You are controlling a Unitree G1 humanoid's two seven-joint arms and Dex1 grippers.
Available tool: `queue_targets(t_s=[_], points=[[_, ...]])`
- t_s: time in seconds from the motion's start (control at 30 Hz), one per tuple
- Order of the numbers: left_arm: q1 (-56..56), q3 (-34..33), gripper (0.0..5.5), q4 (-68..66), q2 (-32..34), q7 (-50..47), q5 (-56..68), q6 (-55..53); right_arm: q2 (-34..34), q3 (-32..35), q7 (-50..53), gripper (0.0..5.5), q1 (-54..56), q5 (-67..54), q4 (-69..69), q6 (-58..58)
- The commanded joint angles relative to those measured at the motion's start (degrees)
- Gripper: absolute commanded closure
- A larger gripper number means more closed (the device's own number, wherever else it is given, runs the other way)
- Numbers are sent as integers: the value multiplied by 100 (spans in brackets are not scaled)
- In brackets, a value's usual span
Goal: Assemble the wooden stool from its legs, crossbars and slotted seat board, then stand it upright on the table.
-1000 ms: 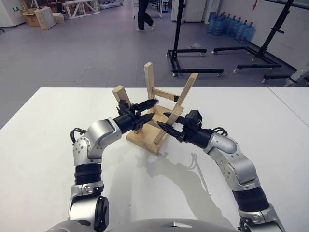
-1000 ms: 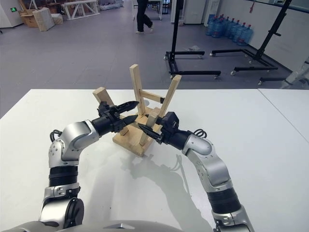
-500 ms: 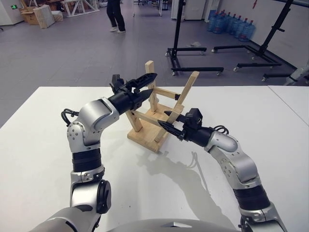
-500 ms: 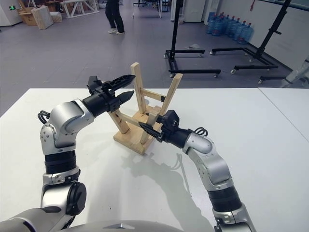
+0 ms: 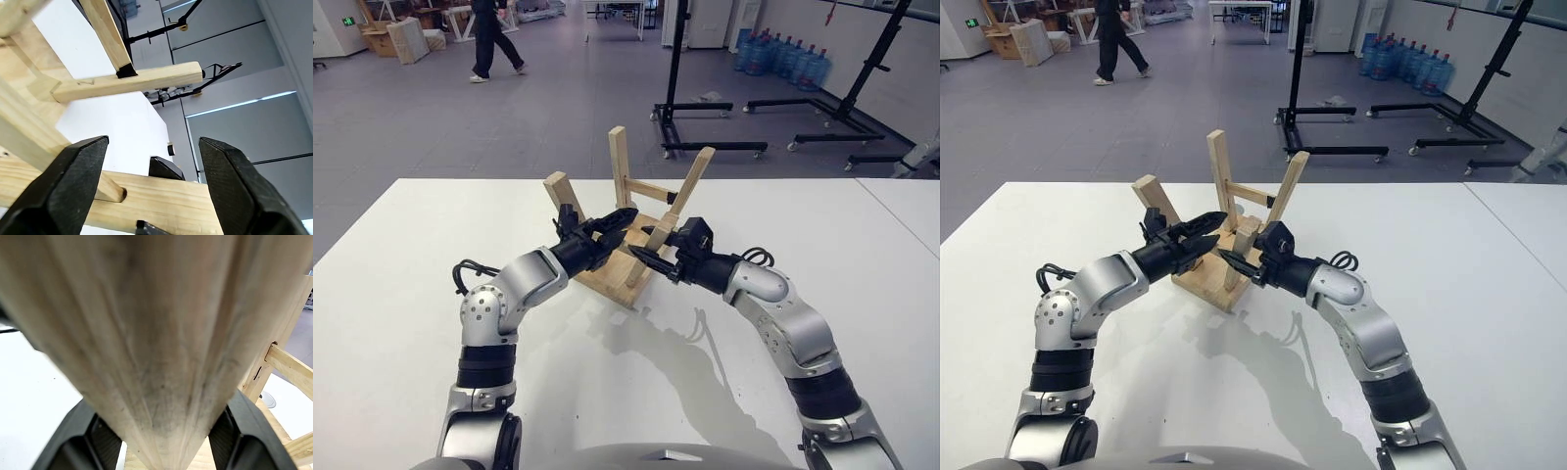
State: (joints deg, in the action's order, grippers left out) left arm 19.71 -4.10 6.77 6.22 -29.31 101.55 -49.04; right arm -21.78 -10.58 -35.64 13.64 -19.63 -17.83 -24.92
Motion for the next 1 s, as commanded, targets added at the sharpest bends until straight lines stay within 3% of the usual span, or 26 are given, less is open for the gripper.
queue_targets(t_s=[0.03,0.23,0.4,0.5,0.57,0.63,0.7,0.8,1.0], points=[[17,60,211,-76,52,-122,-114,22,-89,-25,84,343,52,170,129,-227],[992,-367,211,309,335,-79,333,318,-91,-18,107,343,80,189,254,-187],[2860,-939,211,535,909,-175,1114,731,-114,4,102,343,26,193,318,-125],[3686,-1181,211,151,2399,610,137,372,-120,25,92,343,-2,174,330,-100],[3682,-908,211,-312,3866,1910,-1632,321,-120,25,84,343,-10,159,321,-97],[3358,-419,211,-1115,5015,3342,-3401,954,-124,16,76,343,-20,139,306,-98],[3013,-134,211,-2381,5502,4571,-4643,1979,-154,-2,47,343,-45,92,272,-109],[2595,259,211,-3853,5395,5684,-5802,3183,-228,-8,-32,343,-88,30,226,-146],[2684,567,211,-6204,3982,7123,-7099,4594,-368,22,-192,343,-61,-67,230,-221]])
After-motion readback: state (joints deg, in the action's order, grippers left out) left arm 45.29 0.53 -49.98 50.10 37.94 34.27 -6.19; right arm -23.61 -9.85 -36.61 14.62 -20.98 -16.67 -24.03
